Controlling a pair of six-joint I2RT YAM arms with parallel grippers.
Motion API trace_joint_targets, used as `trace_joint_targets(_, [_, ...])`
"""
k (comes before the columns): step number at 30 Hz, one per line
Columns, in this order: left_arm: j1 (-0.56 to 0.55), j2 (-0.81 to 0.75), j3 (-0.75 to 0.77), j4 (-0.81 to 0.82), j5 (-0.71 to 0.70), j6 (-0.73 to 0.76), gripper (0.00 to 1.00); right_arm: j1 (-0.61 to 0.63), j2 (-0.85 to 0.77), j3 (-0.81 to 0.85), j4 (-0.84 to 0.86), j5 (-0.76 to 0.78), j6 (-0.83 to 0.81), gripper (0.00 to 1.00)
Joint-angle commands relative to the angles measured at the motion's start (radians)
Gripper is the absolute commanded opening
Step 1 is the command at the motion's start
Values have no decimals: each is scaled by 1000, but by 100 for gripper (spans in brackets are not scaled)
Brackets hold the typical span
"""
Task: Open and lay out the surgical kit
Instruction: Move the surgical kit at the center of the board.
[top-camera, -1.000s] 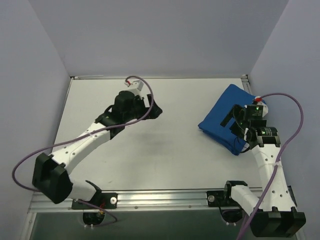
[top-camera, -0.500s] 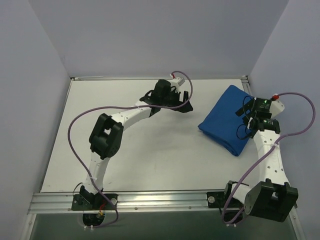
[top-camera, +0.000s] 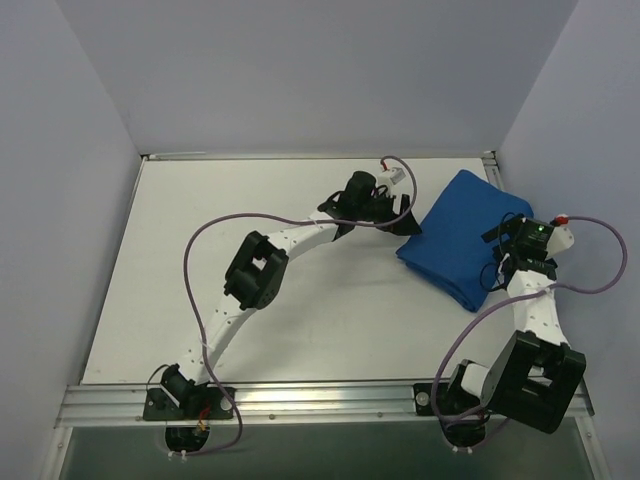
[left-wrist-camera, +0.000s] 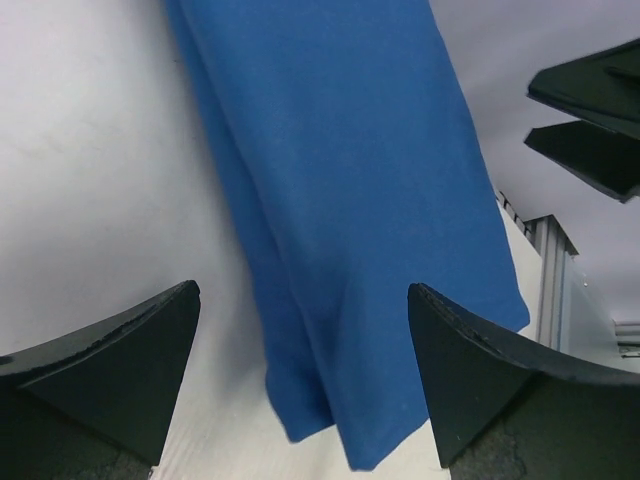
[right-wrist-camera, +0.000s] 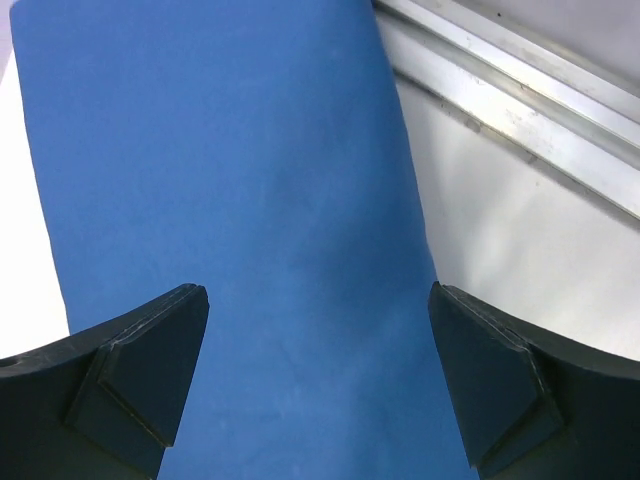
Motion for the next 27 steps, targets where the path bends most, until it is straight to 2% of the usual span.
trace_joint_targets(1, [-11,62,104,7,70,-66,94,-35,59,-37,118,-61,8,98])
trace_joint_targets(7, [-23,134,155,-27,89,-74,94,-61,186,-55,206,-126,17,96])
trace_joint_targets(9, [-21,140,154,-34,93,-68,100,-61,226,-55,233,-143,14,96])
trace_joint_targets(12, [-14,135,138,-35,122,-56,65,-61,286,-34,241,-179,-1,95])
trace_joint_targets(13, [-12,132,129,-30,132,-65,47,-60,300,-20,235,-190,-7,94])
trace_joint_targets(16, [0,115,91,-15,145,-73,33,-56,335,-8,230,-215,-29,93])
trace_joint_targets(19, [14,94,46,-25,147,-74,3,-44,341,6,207,-222,-56,93])
trace_joint_targets(22, [38,43,-32,-5,136,-100,2,-14,354,35,174,-238,-78,91])
trace_joint_targets(27, [75,-124,-338,63,44,-134,2,78,383,89,144,-232,-115,90])
